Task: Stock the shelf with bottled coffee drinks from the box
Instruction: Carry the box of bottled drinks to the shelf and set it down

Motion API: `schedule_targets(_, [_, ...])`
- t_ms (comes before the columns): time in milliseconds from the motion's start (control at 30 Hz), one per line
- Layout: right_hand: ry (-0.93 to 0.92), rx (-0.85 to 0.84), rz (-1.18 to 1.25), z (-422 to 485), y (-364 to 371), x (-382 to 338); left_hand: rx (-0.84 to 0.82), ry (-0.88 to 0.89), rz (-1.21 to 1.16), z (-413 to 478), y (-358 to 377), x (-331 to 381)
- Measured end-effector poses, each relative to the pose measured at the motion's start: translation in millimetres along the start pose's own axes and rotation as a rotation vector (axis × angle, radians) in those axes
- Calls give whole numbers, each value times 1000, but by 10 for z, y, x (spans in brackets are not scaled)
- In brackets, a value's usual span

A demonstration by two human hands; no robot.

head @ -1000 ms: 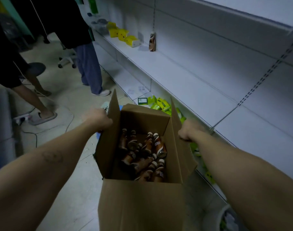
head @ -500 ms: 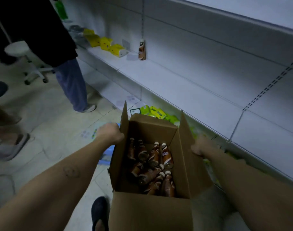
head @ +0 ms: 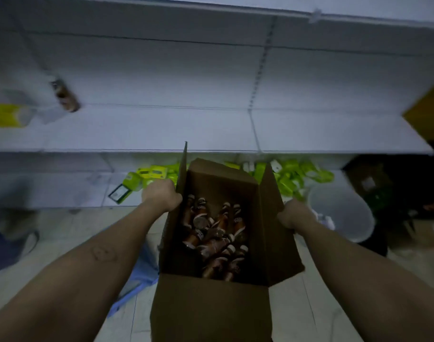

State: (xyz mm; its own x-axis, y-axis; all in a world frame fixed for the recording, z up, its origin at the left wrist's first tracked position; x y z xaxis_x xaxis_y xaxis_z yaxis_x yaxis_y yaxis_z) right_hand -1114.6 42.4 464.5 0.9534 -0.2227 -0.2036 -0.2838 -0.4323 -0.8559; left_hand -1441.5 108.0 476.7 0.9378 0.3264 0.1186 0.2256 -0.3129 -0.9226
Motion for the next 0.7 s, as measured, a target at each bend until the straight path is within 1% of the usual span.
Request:
schedule_targets(200, [239,12,227,-128,184,747,-70,126,110,136,279,822])
schedule_targets(300, [306,12,305,-221,274,953,-83,175,158,144,416,1133])
schedule_targets(400, [409,17,373,-314,429,1173,-106,263,228,163,537,1521])
schedule_targets(533, [545,35,452,-409,630,1344,-133,387,317,273,682,1913])
schedule_targets(700, [726,78,517,-409,796,1357,-214,549,388,556,871,2251])
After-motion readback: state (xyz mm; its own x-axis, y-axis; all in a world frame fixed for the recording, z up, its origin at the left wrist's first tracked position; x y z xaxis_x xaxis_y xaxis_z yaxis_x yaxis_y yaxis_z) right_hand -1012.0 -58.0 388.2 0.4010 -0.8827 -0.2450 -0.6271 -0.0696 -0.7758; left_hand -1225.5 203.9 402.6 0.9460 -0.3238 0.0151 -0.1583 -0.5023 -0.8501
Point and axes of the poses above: each hand's wrist, its own z-axis towards the middle knuckle, its own y-axis out of the palm, x = y × z, the point moved 1 cm from there along z, towards the middle knuckle, and after that the axes turned 15 degrees about -y, right-handed, at the moved point
